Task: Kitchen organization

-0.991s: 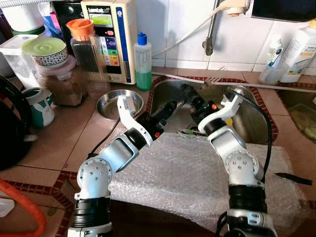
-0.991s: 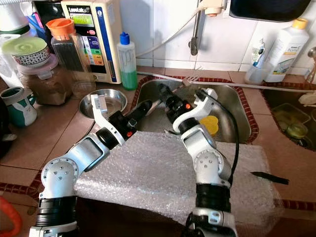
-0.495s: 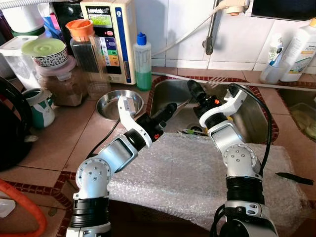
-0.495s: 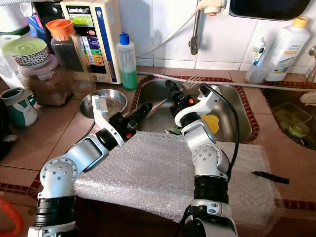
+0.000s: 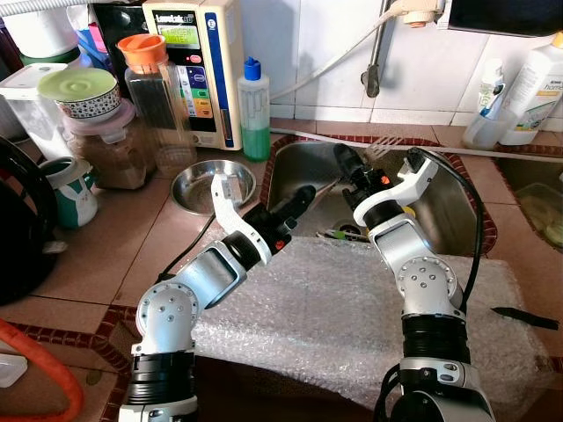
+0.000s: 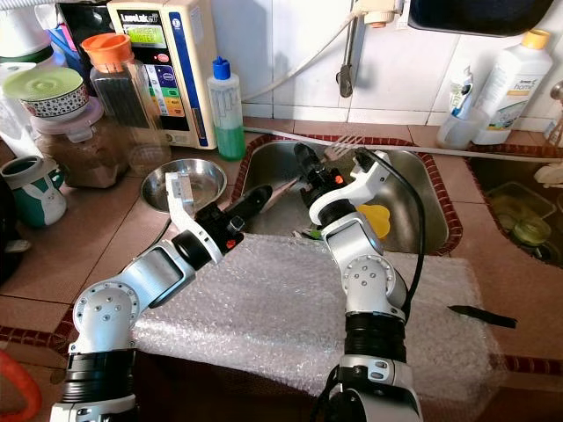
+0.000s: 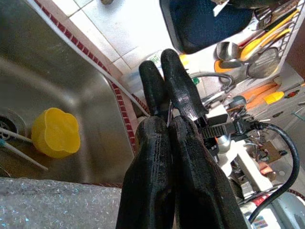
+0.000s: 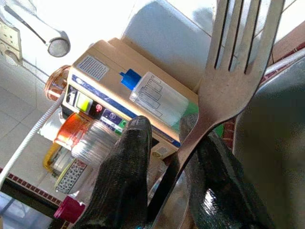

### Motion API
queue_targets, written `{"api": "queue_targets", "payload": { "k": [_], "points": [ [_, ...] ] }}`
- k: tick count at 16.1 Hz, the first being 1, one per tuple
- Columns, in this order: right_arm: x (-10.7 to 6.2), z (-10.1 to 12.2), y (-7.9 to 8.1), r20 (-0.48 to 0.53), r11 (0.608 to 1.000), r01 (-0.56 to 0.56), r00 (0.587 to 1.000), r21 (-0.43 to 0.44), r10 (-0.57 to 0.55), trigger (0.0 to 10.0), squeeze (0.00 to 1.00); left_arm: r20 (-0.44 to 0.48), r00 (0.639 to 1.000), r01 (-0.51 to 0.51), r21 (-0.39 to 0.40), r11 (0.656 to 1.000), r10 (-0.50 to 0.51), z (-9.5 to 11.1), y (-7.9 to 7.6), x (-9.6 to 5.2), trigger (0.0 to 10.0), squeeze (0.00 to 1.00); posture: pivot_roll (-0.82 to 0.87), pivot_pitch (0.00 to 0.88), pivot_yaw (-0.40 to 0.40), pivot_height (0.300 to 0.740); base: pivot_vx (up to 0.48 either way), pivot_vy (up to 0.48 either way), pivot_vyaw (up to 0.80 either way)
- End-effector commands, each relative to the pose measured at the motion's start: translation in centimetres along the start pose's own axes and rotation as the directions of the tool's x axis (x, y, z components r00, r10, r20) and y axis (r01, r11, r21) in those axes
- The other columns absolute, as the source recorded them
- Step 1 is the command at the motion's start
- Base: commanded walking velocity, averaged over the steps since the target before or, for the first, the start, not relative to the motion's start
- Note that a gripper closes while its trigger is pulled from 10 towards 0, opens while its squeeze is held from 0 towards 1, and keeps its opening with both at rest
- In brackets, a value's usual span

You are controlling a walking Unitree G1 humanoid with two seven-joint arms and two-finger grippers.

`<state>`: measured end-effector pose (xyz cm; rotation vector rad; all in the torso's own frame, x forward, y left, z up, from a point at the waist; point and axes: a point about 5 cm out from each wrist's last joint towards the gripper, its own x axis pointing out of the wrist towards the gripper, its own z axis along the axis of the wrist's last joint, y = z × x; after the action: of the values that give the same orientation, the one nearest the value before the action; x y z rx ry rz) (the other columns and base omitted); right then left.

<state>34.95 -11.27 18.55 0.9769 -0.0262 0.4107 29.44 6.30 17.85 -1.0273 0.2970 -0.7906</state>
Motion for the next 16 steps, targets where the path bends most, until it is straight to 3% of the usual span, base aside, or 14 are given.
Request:
{"api": "queue_targets", "payload": {
  "k": [1, 4, 8, 9, 10, 16],
  "points": [
    [-0.2, -0.5, -0.5, -0.03, 0.999, 0.029, 0.999, -0.019, -0.03, 0.0, 0.0, -0.004, 0.999, 0.042, 0.019, 0.999, -0.042, 0.2, -0.9, 0.4, 0.0, 0.0, -0.02, 0.0, 0.067, 0.74, 0.0, 0.0, 0.0],
    [-0.4, -0.4, -0.6, -0.027, 0.999, 0.026, 0.999, -0.026, -0.027, 0.0, 0.0, -0.005, 1.0, 0.026, 0.036, 0.999, -0.026, 0.3, -0.7, 0.4, 0.0, 0.0, -0.02, 0.0, 0.071, 0.74, 0.0, 0.0, 0.0],
    [-0.4, -0.4, -0.6, -0.019, 0.999, 0.034, 0.999, -0.015, -0.034, 0.0, 0.0, -0.01, 1.0, 0.016, 0.037, 0.999, -0.016, 0.3, -0.6, 0.3, 2.4, 0.0, -0.01, 0.0, 0.072, 0.74, 0.0, 0.0, 0.0],
    [-0.4, -0.1, -0.9, 0.001, 0.998, 0.061, 0.998, -0.019, -0.061, 0.0, 0.0, -0.009, 1.0, 0.014, 0.038, 0.999, -0.013, 0.4, -0.5, 0.3, 8.4, 1.0, -0.01, 0.0, 0.07, 0.74, 0.0, 0.0, 0.0],
    [-0.3, 0.2, -1.1, 0.017, 0.997, 0.076, 0.997, -0.028, -0.076, 0.0, 0.0, -0.005, 1.0, 0.016, 0.034, 0.999, -0.016, 0.5, -0.5, 0.3, 10.0, 1.0, -0.01, 0.0, 0.071, 0.74, 0.0, 0.0, 0.0],
    [-0.1, 1.3, -2.3, 0.101, 0.977, 0.187, 0.979, -0.097, -0.177, 0.0, 0.0, -0.017, 0.999, -0.037, 0.052, 0.998, 0.038, 0.4, 0.4, -0.3, 10.0, 1.0, 0.0, 0.0, 0.078, 0.74, 0.0, 0.0, 0.0]
  ]
}}
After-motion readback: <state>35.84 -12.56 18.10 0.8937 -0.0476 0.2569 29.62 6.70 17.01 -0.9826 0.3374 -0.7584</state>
